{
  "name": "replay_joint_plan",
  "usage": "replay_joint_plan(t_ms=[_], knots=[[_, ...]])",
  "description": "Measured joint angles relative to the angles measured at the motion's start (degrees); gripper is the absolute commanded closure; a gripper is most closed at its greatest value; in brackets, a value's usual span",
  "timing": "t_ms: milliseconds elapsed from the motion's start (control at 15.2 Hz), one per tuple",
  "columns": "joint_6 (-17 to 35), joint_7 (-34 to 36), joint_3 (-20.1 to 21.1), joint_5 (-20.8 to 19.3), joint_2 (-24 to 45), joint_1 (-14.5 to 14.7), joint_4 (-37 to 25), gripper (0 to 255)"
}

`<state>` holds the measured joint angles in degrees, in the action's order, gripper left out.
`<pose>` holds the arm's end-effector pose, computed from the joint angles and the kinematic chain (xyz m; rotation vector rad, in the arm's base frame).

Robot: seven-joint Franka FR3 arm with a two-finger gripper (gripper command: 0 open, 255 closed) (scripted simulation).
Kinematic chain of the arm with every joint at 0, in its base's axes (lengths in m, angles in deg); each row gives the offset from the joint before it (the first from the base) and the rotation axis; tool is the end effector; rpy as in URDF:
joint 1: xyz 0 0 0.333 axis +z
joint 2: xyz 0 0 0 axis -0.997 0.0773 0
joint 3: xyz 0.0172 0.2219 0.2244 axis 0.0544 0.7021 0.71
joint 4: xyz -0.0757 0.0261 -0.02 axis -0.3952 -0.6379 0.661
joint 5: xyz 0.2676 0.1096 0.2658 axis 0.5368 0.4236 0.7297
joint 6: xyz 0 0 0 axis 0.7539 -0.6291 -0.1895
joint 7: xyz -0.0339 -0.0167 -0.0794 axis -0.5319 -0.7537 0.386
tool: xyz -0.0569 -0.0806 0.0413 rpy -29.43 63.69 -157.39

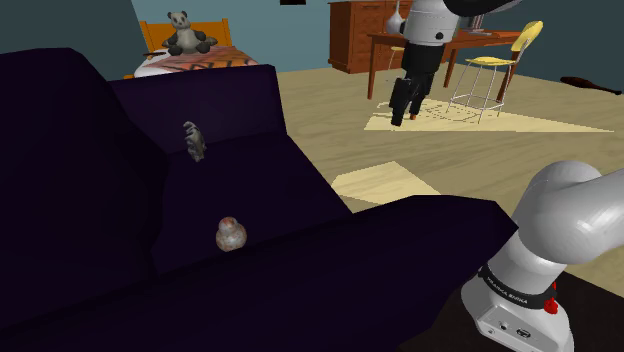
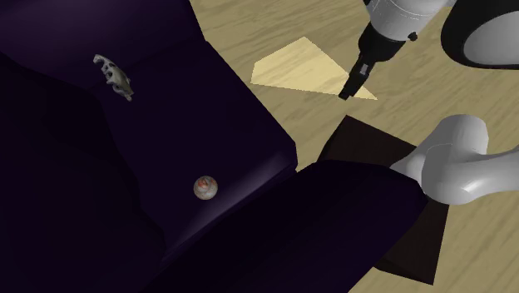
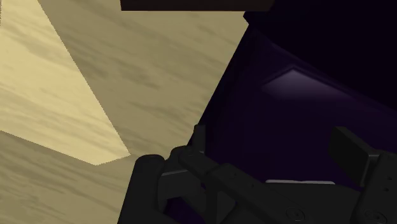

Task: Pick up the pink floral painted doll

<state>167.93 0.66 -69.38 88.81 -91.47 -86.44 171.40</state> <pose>0.3096 -0.0015 0.5768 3.1332 0.0158 0.1215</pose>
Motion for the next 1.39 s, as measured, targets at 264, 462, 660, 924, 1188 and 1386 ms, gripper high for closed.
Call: replay_joint_plan(t_ms=[264, 462, 660, 924, 1188, 1386], knots=[[3.3, 2.1, 1.9, 1.4, 1.8, 0.8, 1.1, 0], [8.1, 5.1, 4.8, 3.3, 5.0, 1.9, 2.1, 0], [11.8, 8.0, 7.5, 4.7, 8.8, 2.9, 1.1, 0], [18.4, 12.3, 11.6, 6.3, 14.1, 4.1, 1.4, 0], [23.9, 16.3, 15.3, 6.4, 21.2, 4.5, -1.3, 0], [27.7, 19.7, 18.1, 5.8, 26.3, 4.7, -3.4, 0]])
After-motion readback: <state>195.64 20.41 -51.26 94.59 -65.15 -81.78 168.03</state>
